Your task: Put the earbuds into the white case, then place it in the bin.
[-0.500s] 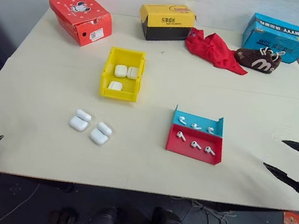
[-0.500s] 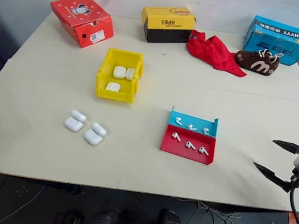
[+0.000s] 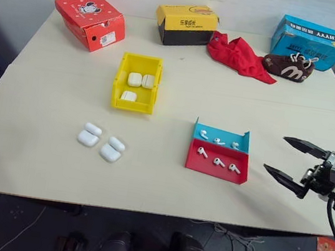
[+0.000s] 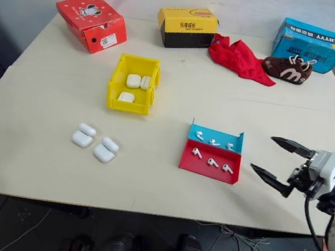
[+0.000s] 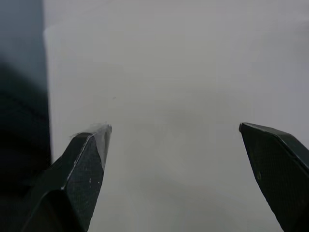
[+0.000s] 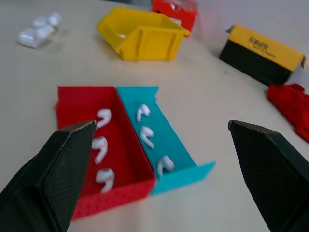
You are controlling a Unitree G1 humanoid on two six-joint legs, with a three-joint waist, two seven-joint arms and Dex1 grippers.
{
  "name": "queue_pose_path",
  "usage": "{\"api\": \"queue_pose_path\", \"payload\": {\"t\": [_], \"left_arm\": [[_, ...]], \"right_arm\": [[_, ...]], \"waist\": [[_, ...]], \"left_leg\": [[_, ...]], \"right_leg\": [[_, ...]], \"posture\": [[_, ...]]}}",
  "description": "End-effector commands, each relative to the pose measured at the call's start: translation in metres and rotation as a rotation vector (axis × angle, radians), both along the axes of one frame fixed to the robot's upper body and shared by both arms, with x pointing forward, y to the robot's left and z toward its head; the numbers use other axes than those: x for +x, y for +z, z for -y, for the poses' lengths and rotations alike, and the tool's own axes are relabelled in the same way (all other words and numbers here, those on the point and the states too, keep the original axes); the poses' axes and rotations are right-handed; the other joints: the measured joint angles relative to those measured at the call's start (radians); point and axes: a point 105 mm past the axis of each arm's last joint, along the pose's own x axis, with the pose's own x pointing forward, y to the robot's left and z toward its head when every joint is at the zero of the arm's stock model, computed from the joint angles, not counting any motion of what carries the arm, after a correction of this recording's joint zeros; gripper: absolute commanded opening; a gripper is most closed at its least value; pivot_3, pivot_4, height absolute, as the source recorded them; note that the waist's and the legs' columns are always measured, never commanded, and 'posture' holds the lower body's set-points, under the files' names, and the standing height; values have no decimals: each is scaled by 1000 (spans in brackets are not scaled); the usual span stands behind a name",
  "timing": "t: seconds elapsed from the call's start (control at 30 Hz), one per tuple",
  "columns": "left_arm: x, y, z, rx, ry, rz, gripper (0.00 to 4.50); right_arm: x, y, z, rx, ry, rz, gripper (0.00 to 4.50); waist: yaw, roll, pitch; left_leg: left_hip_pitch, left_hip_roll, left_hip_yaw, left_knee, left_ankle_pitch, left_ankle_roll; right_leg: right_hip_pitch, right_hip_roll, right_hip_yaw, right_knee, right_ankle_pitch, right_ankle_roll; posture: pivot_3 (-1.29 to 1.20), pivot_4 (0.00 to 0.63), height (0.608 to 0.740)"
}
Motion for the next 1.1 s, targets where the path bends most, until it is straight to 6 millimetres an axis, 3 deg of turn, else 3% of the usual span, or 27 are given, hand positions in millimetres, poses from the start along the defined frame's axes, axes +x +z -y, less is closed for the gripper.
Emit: {"api": "queue_pose_path", "payload": {"t": [0.03, 0.1, 0.2, 0.37, 0.63, 0.9, 1.1], "left_arm": [[-15, -8, -3, -57, 27, -129, 4486], [-19, -10, -3, -109, 62, -202, 4486], [-14, -2, 19, -192, 26, -294, 4486], [13, 29, 95, -262, -201, -364, 4486], [51, 34, 179, -167, -316, -459, 4486], [97, 11, 208, -61, -272, -461, 4486], [112, 5, 214, -18, -265, -460, 4486]], "right_arm": [[-13, 6, -19, -29, 127, 106, 4500], [-16, 7, -24, -32, 169, 157, 4500], [-13, 5, -27, -29, 186, 176, 4500], [-9, -7, -24, -38, 184, 99, 4500], [-12, -20, -21, -34, 154, 90, 4500], [-28, -24, -20, -16, 125, 86, 4500], [-37, -18, -24, -9, 102, 92, 4500]], "waist": [[0, 0, 0], [2, 0, 0], [5, -9, 0], [14, -12, -2], [2, -9, 0], [6, -9, 0], [8, -9, 0]], "left_leg": [[0, -1, 2, 0, 0, 1], [1, -1, 4, 1, -1, 2], [1, -1, 4, 3, -1, 2], [1, -1, -1, 4, -1, 1], [1, 0, 1, 2, 1, -2], [2, 1, 5, 6, 5, 3], [2, 3, 6, 9, 2, -2]], "right_leg": [[0, 0, 0, 1, 0, 0], [-1, 0, 0, 1, 0, 0], [0, 0, 0, 2, 0, 0], [0, -2, 3, 2, 0, 0], [-1, 2, 4, 6, -1, -3], [-1, 10, 9, 11, -2, -3], [-2, 7, 12, 11, -2, -3]], "posture": [[0, 150, 740], [0, 150, 740], [0, 150, 740], [0, 150, 740], [0, 150, 740], [0, 150, 740], [0, 150, 740]]}}
